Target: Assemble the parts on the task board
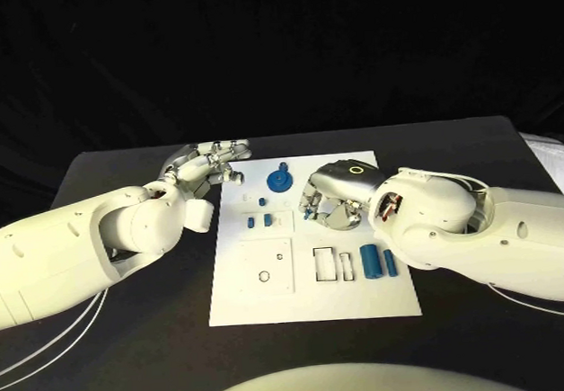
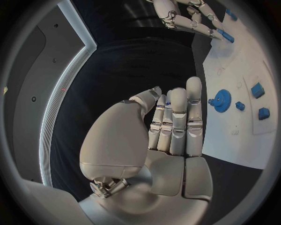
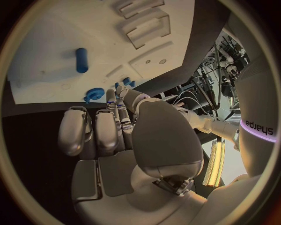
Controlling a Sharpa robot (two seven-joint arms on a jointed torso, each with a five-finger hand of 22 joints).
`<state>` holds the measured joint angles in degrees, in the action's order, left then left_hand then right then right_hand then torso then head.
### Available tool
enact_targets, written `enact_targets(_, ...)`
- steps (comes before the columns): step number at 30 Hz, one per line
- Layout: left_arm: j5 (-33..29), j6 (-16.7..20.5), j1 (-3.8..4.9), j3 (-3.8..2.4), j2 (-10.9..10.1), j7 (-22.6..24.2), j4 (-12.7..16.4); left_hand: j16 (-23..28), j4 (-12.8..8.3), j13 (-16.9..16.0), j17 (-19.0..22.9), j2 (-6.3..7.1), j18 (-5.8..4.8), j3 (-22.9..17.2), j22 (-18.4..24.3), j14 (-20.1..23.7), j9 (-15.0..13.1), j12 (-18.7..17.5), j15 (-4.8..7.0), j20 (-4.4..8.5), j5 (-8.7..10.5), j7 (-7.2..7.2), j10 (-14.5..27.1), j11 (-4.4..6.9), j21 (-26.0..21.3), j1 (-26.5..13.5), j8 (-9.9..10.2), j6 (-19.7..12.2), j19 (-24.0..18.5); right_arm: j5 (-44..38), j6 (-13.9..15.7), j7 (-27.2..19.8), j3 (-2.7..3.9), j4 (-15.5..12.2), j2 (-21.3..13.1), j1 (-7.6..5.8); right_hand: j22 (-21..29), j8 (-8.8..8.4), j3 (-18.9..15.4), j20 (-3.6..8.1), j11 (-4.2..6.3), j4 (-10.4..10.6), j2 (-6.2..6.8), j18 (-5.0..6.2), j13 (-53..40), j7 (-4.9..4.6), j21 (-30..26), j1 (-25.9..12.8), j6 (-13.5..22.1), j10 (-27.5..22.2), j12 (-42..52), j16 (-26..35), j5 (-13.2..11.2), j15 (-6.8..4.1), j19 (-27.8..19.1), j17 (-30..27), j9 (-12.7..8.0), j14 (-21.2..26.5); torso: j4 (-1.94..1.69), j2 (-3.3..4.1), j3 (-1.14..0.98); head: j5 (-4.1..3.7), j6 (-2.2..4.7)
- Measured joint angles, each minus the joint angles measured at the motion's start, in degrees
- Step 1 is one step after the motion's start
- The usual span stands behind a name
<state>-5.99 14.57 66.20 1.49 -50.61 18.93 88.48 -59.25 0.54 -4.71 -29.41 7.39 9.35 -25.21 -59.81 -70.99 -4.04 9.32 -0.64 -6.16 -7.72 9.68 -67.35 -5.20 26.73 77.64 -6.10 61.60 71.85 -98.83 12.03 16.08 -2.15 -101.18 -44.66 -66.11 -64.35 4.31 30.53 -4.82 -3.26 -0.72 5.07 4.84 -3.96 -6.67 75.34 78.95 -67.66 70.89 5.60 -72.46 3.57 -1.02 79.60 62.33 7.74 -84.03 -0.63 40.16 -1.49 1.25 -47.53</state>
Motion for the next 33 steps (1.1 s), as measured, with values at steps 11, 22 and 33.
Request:
enact_targets(11, 0.0, -0.2, -0.01, 0.0, 0.4, 0.0, 0.1, 0.0, 0.0, 0.0, 0.0, 0.0, -0.01, 0.0, 0.0, 0.0, 0.0, 0.0, -0.01, 0.0, 0.0, 0.0, 0.0, 0.0, 0.0, 0.0, 0.0, 0.0, 0.0, -0.7, -1.3, -1.0, -0.56, 0.9, 4.2, 3.54, 0.1, -0.26, 0.2, 0.0, -0.02, -0.2, 0.01, 0.0, 0.1, -0.07, 0.0, 0.0, 0.1, 0.0, -0.3, 0.0, 0.3, 0.0, 0.0, -0.1, 0.0, 0.0, 0.01, 0.05, 0.08, 1.72, -0.95)
enact_targets(22, 0.0, -0.4, -0.01, 0.0, 0.4, -0.1, 0.6, 0.0, 0.0, 0.0, 0.0, 0.0, -0.01, 0.0, 0.0, 0.0, 0.0, 0.0, -0.03, 0.0, 0.0, 0.0, 0.0, 0.0, 0.0, 0.0, 0.0, -0.4, 0.0, -1.1, -2.4, -1.7, -0.7, 3.5, 6.4, 5.52, 0.3, -0.21, 0.2, 0.0, -0.1, -0.2, 0.01, 0.0, 0.2, -0.07, 0.0, 0.0, 0.1, -0.1, -0.3, 0.0, 0.3, 0.0, 0.0, -0.1, 0.0, 0.0, 0.04, 0.05, 0.04, 2.54, -1.54)
enact_targets(33, 0.0, -0.6, -0.01, -0.01, 0.3, -0.2, 0.7, 0.0, 0.0, 0.0, 0.0, 0.0, -0.01, 0.0, 0.0, 0.0, 0.0, 0.0, -0.03, 0.0, 0.0, 0.0, 0.0, 0.0, 0.0, 0.0, 0.0, -0.4, 0.0, -2.0, -2.3, -1.8, -0.56, 4.6, 7.6, 5.67, 0.3, -0.19, 0.1, 0.0, -0.11, -0.2, 0.02, 0.0, 0.1, -0.08, 0.0, 0.0, 0.3, -0.1, -0.4, 0.0, 0.3, 0.0, 0.0, -0.1, -0.1, 0.0, 0.04, 0.03, -0.02, 2.86, -1.86)
